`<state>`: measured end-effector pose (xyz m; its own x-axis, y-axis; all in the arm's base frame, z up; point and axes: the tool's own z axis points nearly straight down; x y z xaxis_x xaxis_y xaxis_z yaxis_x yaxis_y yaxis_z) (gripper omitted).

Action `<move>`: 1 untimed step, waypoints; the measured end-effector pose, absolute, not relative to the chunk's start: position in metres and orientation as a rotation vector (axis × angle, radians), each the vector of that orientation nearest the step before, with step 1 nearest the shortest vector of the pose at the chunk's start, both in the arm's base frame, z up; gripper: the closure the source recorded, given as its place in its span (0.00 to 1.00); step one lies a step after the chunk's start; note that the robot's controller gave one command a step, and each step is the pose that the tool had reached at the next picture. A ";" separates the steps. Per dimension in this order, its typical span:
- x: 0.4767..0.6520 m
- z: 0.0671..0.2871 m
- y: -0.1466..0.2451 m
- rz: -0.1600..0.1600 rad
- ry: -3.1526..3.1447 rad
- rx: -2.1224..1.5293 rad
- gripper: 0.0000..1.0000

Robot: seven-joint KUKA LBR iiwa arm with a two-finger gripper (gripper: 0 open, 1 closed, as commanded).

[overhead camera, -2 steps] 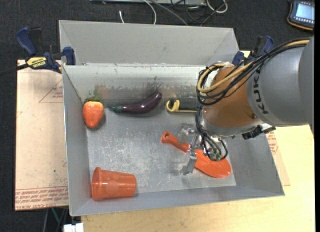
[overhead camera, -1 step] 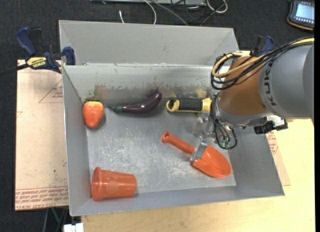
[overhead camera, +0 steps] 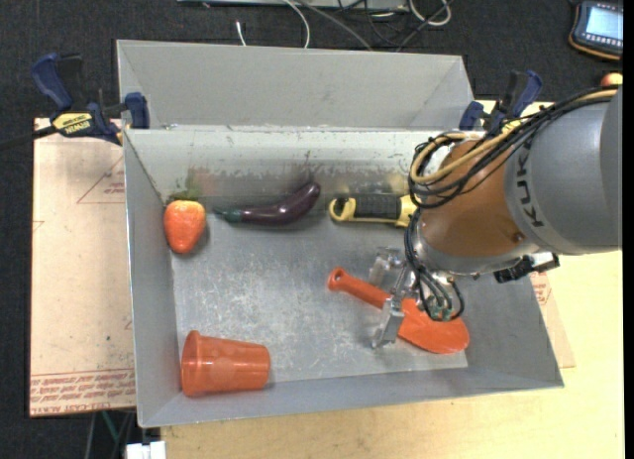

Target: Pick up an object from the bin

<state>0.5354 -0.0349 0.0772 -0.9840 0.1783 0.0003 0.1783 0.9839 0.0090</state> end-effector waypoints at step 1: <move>0.555 0.074 -0.033 0.015 3.133 0.290 0.00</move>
Offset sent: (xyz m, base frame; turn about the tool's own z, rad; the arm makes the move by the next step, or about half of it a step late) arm -0.0163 0.0315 -0.0072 -0.0191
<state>0.5547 -0.0334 0.0744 -0.9830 0.1833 0.0052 0.1833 0.9830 0.0093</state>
